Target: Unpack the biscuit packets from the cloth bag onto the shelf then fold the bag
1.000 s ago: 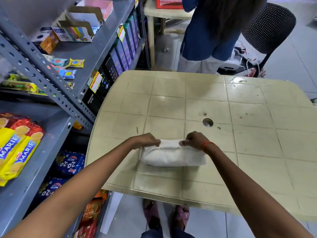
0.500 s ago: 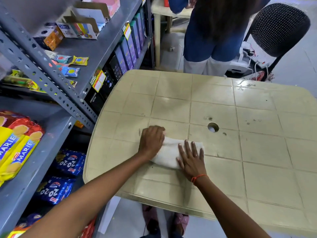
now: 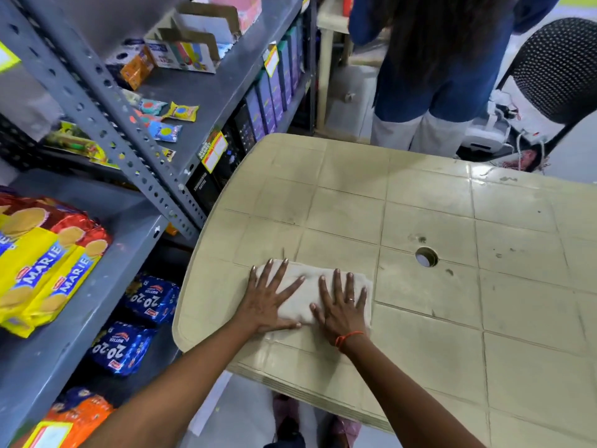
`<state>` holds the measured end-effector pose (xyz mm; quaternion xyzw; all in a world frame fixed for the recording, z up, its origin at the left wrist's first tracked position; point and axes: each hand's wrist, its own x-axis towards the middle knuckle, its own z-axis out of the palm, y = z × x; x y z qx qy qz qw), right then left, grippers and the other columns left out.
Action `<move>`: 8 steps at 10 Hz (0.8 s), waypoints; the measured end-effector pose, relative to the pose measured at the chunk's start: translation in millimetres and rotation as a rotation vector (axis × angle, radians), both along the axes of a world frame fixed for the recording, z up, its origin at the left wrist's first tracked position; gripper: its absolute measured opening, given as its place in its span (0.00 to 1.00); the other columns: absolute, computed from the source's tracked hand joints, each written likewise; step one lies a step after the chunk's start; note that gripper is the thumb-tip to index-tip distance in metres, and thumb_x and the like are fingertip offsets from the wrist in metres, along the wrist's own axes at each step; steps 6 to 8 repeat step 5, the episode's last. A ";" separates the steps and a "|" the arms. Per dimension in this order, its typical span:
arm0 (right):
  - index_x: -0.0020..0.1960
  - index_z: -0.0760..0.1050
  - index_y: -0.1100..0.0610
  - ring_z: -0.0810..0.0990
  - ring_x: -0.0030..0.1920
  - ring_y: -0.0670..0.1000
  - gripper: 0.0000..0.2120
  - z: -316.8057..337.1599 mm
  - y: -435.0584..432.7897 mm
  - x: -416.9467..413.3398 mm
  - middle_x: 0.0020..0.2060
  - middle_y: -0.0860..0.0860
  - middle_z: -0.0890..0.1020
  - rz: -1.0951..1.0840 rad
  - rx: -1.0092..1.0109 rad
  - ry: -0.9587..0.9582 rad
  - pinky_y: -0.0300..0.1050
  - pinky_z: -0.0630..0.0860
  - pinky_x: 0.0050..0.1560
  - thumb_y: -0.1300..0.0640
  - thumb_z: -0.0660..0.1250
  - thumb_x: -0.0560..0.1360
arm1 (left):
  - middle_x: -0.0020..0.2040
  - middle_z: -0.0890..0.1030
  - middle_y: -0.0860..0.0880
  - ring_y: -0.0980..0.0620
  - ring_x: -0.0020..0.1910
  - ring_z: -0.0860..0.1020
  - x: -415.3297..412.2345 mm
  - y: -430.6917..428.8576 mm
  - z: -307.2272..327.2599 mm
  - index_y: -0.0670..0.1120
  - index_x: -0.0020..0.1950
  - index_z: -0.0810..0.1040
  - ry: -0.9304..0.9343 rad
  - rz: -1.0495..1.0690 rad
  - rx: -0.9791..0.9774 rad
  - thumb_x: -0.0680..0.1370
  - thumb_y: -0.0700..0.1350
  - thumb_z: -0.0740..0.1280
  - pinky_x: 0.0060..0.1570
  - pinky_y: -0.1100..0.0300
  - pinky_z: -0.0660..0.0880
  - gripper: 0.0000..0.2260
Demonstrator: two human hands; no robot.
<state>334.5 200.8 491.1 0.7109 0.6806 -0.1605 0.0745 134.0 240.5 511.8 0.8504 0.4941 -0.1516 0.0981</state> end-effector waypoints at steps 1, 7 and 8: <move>0.74 0.53 0.51 0.37 0.75 0.61 0.34 1.2 5.7 -42.6 0.75 0.59 0.58 0.123 0.019 0.022 0.66 0.32 0.64 0.37 0.42 0.73 | 0.77 0.60 0.40 0.36 0.74 0.58 -43.8 -4.6 5.5 0.60 0.76 0.50 0.025 0.080 -0.018 0.63 0.79 0.50 0.66 0.32 0.55 0.45; 0.75 0.51 0.53 0.49 0.76 0.59 0.28 70.0 39.9 -93.5 0.77 0.54 0.51 0.127 -0.364 0.139 0.65 0.50 0.73 0.43 0.47 0.79 | 0.79 0.56 0.47 0.42 0.78 0.46 -61.4 13.3 71.4 0.54 0.67 0.72 0.011 0.158 -0.084 0.71 0.71 0.37 0.73 0.38 0.41 0.38; 0.75 0.51 0.53 0.49 0.76 0.59 0.28 70.0 39.9 -93.5 0.77 0.54 0.51 0.127 -0.364 0.139 0.65 0.50 0.73 0.43 0.47 0.79 | 0.79 0.56 0.47 0.42 0.78 0.46 -61.4 13.3 71.4 0.54 0.67 0.72 0.011 0.158 -0.084 0.71 0.71 0.37 0.73 0.38 0.41 0.38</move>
